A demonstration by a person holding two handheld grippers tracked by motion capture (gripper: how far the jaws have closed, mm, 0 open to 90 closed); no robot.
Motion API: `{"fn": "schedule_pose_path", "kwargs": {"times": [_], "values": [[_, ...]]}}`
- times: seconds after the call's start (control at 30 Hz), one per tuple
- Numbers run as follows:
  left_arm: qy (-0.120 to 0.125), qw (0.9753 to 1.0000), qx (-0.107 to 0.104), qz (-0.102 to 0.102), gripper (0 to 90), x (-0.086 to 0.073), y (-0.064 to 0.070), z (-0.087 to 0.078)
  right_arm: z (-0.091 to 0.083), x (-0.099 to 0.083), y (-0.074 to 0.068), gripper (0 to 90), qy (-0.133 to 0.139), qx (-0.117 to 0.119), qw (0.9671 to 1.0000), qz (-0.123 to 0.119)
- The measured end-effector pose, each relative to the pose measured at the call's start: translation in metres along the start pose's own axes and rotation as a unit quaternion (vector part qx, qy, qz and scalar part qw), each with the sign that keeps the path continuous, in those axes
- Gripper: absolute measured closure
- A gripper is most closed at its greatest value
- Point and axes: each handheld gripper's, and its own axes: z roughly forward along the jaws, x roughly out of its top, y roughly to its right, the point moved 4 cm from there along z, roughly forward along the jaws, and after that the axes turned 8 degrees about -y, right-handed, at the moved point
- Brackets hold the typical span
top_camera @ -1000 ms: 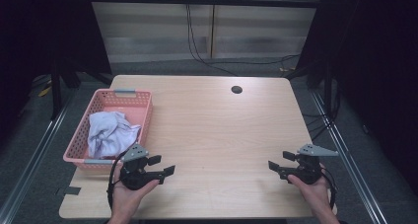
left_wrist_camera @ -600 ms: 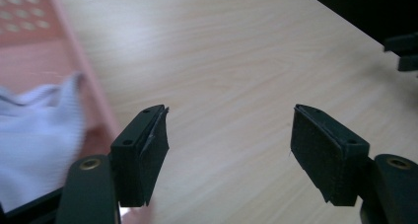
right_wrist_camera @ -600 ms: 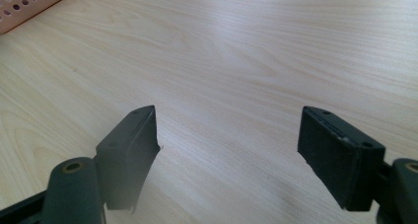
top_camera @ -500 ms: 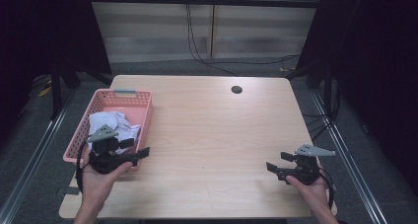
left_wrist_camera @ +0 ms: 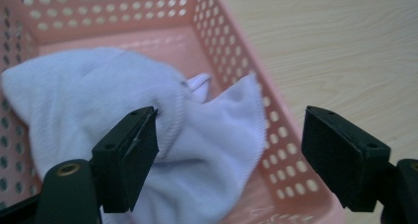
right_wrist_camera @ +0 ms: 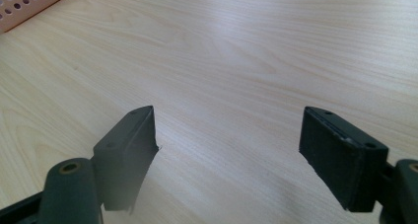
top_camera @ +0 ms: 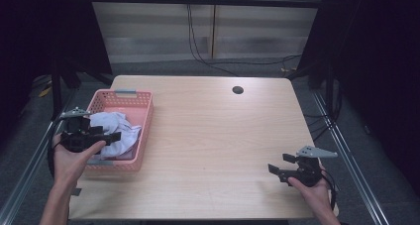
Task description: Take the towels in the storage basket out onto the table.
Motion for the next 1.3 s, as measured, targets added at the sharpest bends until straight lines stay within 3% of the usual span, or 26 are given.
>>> {"fn": "schedule_pose_path", "kwargs": {"times": [0.2, 0.3, 0.33, 0.37, 0.5, 0.53, 0.6, 0.67, 0.73, 0.77, 0.83, 0.87, 0.97, 1.07, 1.13, 1.17, 1.2, 1.23, 1.3], "values": [[-0.032, 0.999, 0.029, 0.008, 20.6, 0.004, -0.018, 0.012, 0.003, 0.0, 0.0, 21.5, -0.006, 0.003, 1.0, 0.001], [-0.035, 0.9989, 0.03, -0.003, 19.9, 0.006, -0.03, 0.018, 0.004, 0.001, -0.001, 21.5, -0.009, 0.007, 0.9999, -0.005], [-0.036, 0.9988, 0.03, -0.015, 19.6, 0.006, -0.033, 0.021, 0.004, 0.001, -0.002, 21.5, -0.01, 0.006, 0.9999, -0.008], [-0.044, 0.9983, 0.037, -0.012, 19.8, 0.005, -0.038, 0.023, 0.004, 0.001, -0.003, 21.6, -0.012, 0.006, 0.9999, -0.009], [-0.058, 0.9975, 0.027, -0.03, 17.7, -0.001, -0.05, 0.034, 0.005, 0.0, -0.006, 21.7, -0.017, 0.008, 0.9997, -0.015], [-0.057, 0.9974, 0.022, -0.039, 16.7, -0.001, -0.05, 0.036, 0.005, 0.0, -0.006, 21.7, -0.017, 0.007, 0.9997, -0.017], [-0.077, 0.9959, 0.007, -0.045, 15.7, -0.002, -0.054, 0.041, 0.005, 0.0, -0.007, 21.7, -0.018, 0.009, 0.9997, -0.017], [-0.073, 0.9957, 0.008, -0.056, 15.6, 0.0, -0.051, 0.046, 0.006, 0.001, -0.007, 21.7, -0.019, 0.008, 0.9996, -0.018], [-0.077, 0.9959, 0.011, -0.045, 14.6, 0.002, -0.046, 0.049, 0.007, 0.001, -0.007, 21.8, -0.022, 0.009, 0.9996, -0.018], [-0.093, 0.9953, 0.01, -0.025, 12.5, 0.002, -0.044, 0.05, 0.007, 0.001, -0.007, 21.8, -0.022, 0.009, 0.9995, -0.019], [-0.108, 0.994, 0.0, -0.02, 0.0, 0.002, -0.039, 0.057, 0.009, 0.001, -0.007, 21.8, -0.024, 0.011, 0.9994, -0.02], [-0.121, 0.9926, 0.009, -0.01, 0.0, 0.002, -0.038, 0.06, 0.009, 0.001, -0.007, 21.8, -0.025, 0.01, 0.9994, -0.019], [-0.155, 0.9868, 0.044, -0.017, 0.0, 0.002, -0.04, 0.07, 0.01, 0.001, -0.008, 21.9, -0.029, 0.012, 0.9993, -0.02], [-0.169, 0.984, 0.05, -0.027, 0.0, 0.002, -0.044, 0.076, 0.009, 0.001, -0.008, 21.9, -0.031, 0.014, 0.9992, -0.024], [-0.184, 0.9814, 0.044, -0.032, 0.0, 0.002, -0.047, 0.079, 0.009, 0.0, -0.009, 21.9, -0.032, 0.016, 0.9991, -0.024], [-0.182, 0.9815, 0.044, -0.039, 0.0, 0.002, -0.047, 0.08, 0.009, 0.0, -0.009, 21.9, -0.033, 0.016, 0.999, -0.024], [-0.191, 0.9804, 0.04, -0.027, 0.0, 0.002, -0.049, 0.08, 0.009, 0.0, -0.009, 21.9, -0.033, 0.016, 0.999, -0.025], [-0.203, 0.9778, 0.045, -0.02, 0.0, 0.002, -0.051, 0.082, 0.009, 0.0, -0.009, 21.8, -0.034, 0.017, 0.999, -0.025], [-0.217, 0.9745, 0.046, -0.037, 0.0, 0.001, -0.054, 0.088, 0.01, 0.0, -0.009, 21.9, -0.035, 0.017, 0.9989, -0.025]]}}
